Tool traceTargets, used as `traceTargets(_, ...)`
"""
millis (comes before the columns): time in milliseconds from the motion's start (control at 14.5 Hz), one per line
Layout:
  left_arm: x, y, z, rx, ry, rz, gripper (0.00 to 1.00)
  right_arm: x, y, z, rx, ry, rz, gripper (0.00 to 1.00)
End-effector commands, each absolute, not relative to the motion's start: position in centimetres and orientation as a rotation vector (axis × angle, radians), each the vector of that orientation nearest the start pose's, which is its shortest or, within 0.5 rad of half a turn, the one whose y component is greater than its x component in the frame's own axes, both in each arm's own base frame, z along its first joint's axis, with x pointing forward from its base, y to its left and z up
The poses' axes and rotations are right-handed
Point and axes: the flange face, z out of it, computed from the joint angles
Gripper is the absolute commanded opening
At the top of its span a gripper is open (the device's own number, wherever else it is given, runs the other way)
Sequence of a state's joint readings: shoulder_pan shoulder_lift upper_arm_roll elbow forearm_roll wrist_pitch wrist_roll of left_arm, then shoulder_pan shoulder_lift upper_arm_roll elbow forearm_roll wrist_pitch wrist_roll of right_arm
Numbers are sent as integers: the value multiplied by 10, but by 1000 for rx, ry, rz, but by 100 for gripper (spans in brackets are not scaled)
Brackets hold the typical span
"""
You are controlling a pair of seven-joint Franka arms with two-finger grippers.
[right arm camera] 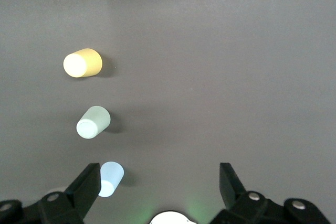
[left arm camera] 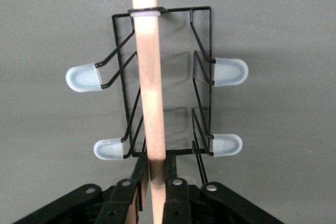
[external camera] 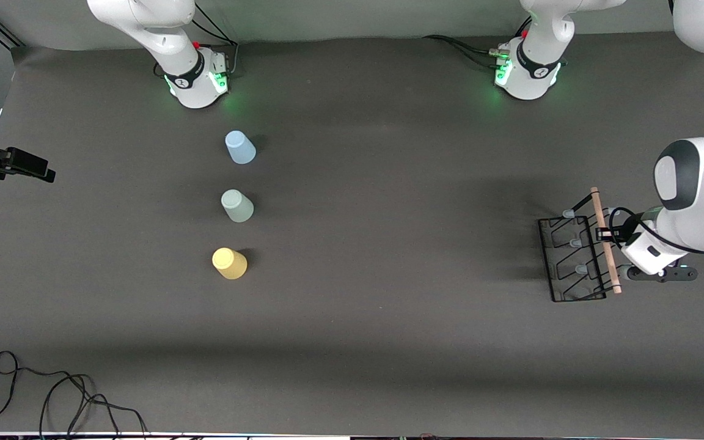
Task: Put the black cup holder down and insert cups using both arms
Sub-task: 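Carry the holder with the left gripper toward the cups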
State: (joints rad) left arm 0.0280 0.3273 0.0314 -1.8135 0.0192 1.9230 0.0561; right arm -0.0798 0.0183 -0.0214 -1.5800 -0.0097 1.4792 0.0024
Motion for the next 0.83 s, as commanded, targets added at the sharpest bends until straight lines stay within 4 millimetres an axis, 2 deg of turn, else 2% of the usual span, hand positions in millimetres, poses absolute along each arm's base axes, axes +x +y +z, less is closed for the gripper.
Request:
traceTargets(0,600,37,348,-3119,28,359,0,546,-59,608,-3116,184,186,100)
traceTargets(138,601,38,349,-3119,26,352,0,546,-59,608,-3116,186,186,100)
traceTargets(275,602,37,361,-3121,26,321,0,546,-61,608,-3115,191,186,100)
traceTargets(482,605,25,418,-3135,28,172,0,546,-62,608,-3115,193,186,100)
traceTargets(551,603,13,437,-3145,29,123,0,546,-62,608,-3115,193,186,100)
traceTargets(688,600,-17,456,-3147,6,82,0,546,-64,607,-3115,198,186,100)
traceTargets(757,597,-43,464,-3147,-16,61,0,546,-64,607,-3114,200,186,100)
